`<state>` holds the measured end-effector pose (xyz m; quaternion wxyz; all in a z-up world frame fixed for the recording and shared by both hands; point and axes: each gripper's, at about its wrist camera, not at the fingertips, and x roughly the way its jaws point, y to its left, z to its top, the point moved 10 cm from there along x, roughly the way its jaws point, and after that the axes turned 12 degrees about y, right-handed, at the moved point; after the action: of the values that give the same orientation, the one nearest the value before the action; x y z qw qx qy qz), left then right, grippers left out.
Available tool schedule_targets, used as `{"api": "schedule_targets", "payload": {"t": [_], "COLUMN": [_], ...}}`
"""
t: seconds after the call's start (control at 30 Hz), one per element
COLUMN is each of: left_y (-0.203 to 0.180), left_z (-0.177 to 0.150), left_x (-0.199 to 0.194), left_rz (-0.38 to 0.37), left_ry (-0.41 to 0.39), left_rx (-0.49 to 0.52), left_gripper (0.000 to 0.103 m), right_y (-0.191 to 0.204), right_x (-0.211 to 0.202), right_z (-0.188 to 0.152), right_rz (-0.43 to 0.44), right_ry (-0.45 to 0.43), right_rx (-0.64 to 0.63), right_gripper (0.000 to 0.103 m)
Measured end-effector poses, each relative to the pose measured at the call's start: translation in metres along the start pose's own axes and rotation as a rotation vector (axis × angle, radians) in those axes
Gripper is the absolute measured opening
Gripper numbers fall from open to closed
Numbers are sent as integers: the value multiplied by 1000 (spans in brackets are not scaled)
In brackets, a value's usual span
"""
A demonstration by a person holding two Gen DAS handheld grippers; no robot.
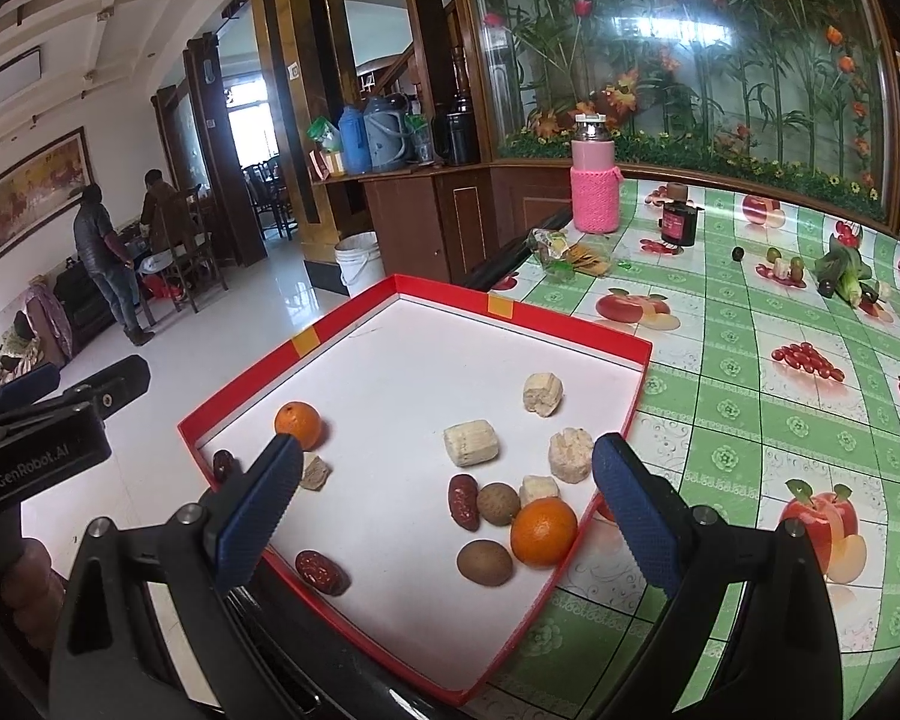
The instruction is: Organize fruits
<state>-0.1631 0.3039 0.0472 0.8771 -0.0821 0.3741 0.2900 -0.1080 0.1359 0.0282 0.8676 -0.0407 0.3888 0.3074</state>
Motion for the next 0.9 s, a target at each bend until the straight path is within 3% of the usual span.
{"api": "schedule_targets", "payload": {"t": [0.9], "left_y": [12], "left_z": [2], "left_x": [11], "left_rz": [0], "left_ry": [36], "left_rx": [-6], "left_gripper": [103], "right_y": [15], "right_x": [7], "right_z": [10], "right_rz": [-6], "right_ry": [3], "right_rx": [-17], "right_gripper": [97]}}
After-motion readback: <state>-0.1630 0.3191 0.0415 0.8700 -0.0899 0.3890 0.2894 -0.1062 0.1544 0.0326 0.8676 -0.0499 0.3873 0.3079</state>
